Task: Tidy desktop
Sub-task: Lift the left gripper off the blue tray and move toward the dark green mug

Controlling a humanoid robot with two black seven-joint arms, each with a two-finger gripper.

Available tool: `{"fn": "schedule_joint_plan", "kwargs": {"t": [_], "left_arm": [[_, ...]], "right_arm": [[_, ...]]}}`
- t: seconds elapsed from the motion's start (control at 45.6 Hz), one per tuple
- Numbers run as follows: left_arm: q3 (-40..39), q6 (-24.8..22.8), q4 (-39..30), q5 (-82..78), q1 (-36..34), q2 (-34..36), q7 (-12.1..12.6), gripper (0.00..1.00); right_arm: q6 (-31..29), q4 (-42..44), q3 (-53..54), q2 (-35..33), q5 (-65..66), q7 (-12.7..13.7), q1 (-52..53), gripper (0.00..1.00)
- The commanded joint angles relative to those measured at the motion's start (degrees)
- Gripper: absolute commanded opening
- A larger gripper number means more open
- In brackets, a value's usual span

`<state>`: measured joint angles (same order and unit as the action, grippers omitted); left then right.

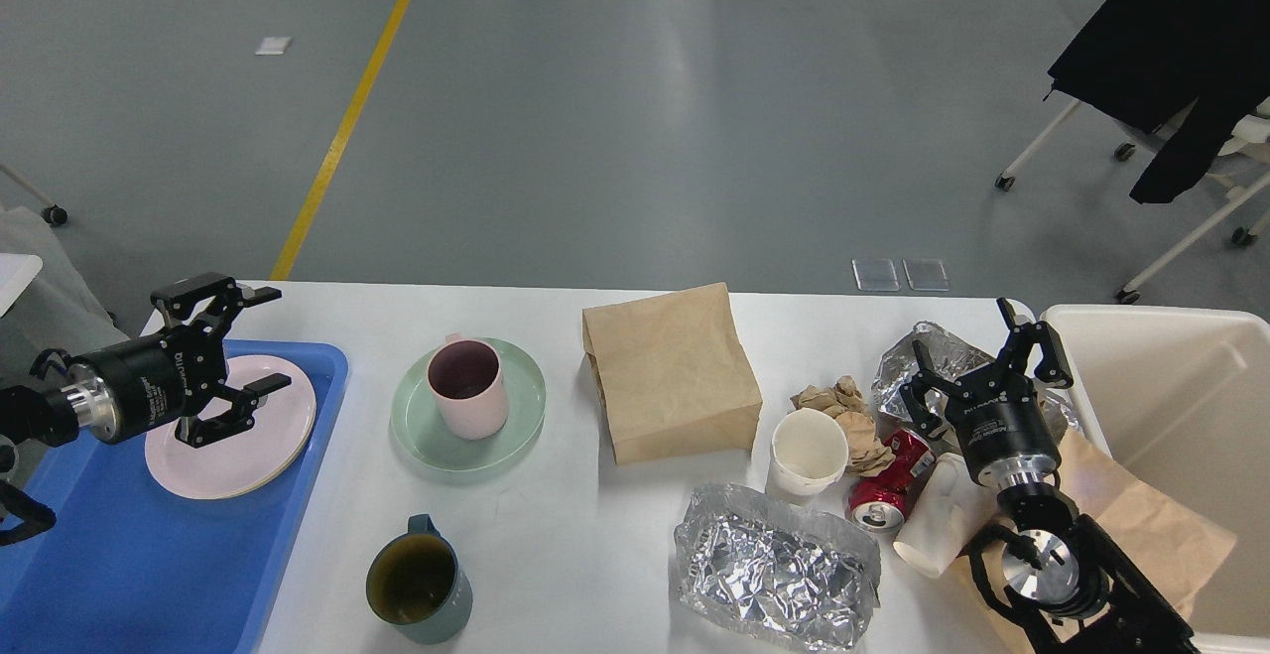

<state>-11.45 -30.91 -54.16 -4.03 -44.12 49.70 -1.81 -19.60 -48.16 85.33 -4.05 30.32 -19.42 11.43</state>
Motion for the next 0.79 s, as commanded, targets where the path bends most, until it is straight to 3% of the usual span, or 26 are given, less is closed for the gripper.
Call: {"fn": "schedule_joint_plan", "kwargs": {"t": [0.0, 0.197, 0.329, 0.526, 0.767], "left_arm": [[22.83, 0.15, 0.11, -0.54, -15.62, 0.05, 0.05, 0.97], [53.95, 0.06, 0.02, -0.63, -36.72, -5.57, -0.3, 0.97], [67.76, -0.29, -1.73, -0.72, -47.02, -8.47, -0.21, 0.97], [81.57, -2.4, -9.72, -0.46, -60.46, -14.98, -0.3, 0.97], [91.25, -14.52, -20.36, 0.51, -74.44, -31.58, -0.65, 0.97]], "right_arm": [[0.0, -0.09, 0.01, 0.0, 0.01, 0.0, 0.0, 1.0], [0.0, -0.18, 0.01, 0.0, 0.01, 0.0, 0.0, 1.0], [0.0, -0.18, 0.01, 0.0, -0.08, 0.0, 0.0, 1.0], [0.0, -0.18, 0.01, 0.0, 0.01, 0.0, 0.0, 1.0], [0.0, -0.18, 0.01, 0.0, 0.01, 0.0, 0.0, 1.0]]}}
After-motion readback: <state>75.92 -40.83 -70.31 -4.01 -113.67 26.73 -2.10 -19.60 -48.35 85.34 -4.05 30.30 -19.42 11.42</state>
